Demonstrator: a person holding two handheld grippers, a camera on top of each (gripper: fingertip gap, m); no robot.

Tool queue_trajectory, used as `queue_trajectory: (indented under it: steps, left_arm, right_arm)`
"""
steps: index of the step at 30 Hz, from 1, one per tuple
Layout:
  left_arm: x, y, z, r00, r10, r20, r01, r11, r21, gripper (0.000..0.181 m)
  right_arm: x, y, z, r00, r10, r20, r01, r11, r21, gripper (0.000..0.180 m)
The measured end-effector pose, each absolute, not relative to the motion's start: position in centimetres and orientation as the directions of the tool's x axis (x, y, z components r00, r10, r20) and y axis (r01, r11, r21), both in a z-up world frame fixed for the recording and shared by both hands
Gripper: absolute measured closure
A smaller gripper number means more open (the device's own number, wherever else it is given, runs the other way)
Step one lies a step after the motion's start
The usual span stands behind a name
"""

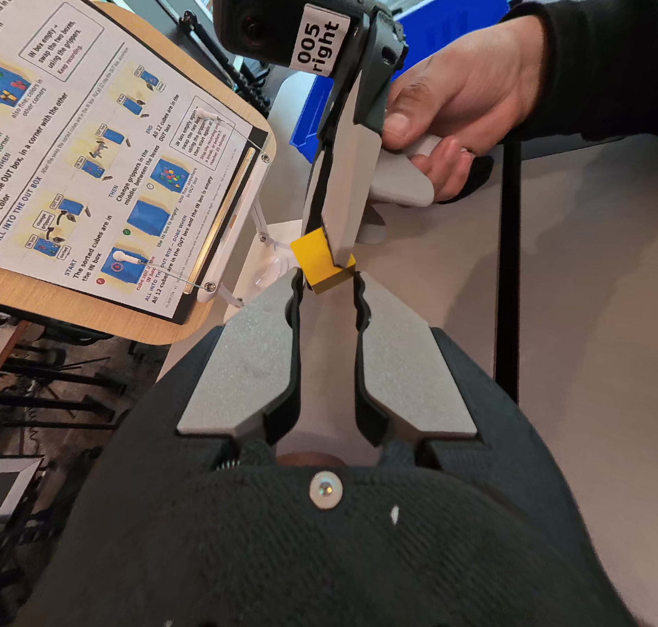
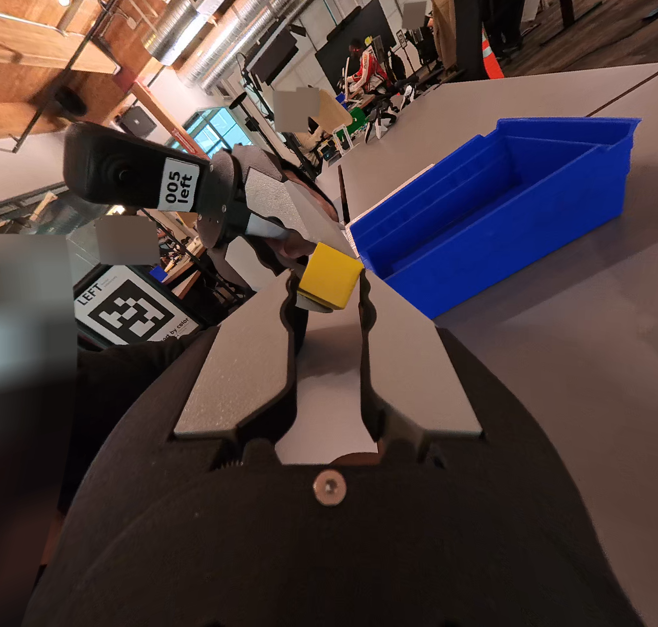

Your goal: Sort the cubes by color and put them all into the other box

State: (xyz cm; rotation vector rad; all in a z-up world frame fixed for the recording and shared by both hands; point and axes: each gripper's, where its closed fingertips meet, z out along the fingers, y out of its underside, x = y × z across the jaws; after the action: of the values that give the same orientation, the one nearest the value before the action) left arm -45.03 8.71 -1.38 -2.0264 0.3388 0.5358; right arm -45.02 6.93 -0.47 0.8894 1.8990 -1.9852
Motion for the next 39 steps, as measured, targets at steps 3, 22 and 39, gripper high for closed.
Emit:
queue_trajectory:
  steps: [3,22,39]
  left_arm:
    - [-45.5,8.6,-1.8,0.855,0.003,-0.518,-0.442,-0.519,-0.732,0.153]
    - [-49.2,8.0,-4.6,0.882,0.195,-0.429,-0.233,-0.610,-0.757,0.128]
    - [-49.9,8.5,-6.5,0.868,0.194,-0.457,-0.225,-0.667,-0.710,0.129]
  right_arm:
    - [-45.4,6.9,-0.9,-0.770,0.234,-0.594,0.582,-0.125,-0.803,0.150]
    - [-48.4,23.4,5.4,-0.609,0.763,-0.217,0.208,-0.110,-0.972,0.152]
    - [-49.8,55.6,-11.1,0.226,0.966,0.124,0.659,-0.058,-0.750,0.151]
